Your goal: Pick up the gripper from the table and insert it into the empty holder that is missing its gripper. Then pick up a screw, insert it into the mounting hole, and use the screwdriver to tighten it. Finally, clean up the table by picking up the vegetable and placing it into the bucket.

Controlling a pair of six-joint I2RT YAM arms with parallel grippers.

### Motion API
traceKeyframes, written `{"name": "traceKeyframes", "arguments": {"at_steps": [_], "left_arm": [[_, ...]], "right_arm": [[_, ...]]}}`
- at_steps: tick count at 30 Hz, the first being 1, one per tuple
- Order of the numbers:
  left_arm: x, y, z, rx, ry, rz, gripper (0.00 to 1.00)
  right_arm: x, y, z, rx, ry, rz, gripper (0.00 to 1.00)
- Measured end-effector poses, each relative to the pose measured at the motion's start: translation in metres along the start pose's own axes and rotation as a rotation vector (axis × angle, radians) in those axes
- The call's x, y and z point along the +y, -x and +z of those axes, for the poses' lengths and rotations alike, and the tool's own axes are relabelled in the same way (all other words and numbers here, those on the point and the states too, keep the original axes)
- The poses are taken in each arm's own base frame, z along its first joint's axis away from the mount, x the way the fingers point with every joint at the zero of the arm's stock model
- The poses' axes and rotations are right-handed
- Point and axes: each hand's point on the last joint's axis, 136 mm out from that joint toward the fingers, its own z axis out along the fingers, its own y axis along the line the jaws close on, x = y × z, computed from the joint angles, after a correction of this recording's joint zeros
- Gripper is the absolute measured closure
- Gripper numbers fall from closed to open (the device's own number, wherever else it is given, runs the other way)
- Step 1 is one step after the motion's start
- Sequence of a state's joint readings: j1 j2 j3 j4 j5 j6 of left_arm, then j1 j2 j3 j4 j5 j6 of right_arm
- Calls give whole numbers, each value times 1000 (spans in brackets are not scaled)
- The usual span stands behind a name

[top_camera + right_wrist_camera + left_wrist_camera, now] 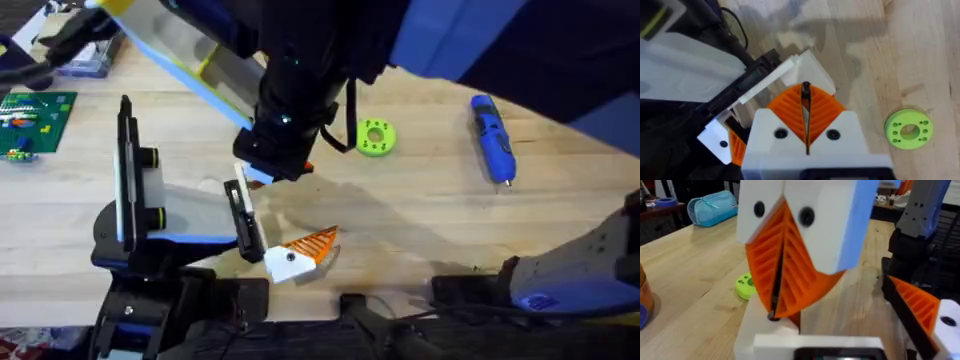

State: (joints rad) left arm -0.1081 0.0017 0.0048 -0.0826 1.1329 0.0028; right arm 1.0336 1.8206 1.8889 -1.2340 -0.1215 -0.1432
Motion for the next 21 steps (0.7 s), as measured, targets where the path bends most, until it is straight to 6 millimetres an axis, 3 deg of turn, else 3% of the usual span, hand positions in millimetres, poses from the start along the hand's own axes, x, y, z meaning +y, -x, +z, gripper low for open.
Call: {"name": "traceKeyframes", "arguments": {"at_steps": [1, 3, 8, 9, 11, 21], "left_arm": [[0, 0, 0, 0, 0, 0, 10], [0, 0, 0, 0, 1, -1, 10], [1, -1, 0, 2, 5, -12, 10], [1, -1, 0, 2, 5, -12, 10], [1, -1, 0, 2, 6, -12, 10], [2, -1, 0, 2, 9, -11, 10]], "right_arm": [[0, 0, 0, 0, 0, 0, 998], [0, 0, 0, 0, 0, 0, 884], [0, -1, 0, 3, 0, -1, 155], [-1, -2, 0, 7, -3, -3, 56], [-4, -2, 0, 7, -5, 0, 8], [-6, 3, 0, -14, -16, -9, 6]]}}
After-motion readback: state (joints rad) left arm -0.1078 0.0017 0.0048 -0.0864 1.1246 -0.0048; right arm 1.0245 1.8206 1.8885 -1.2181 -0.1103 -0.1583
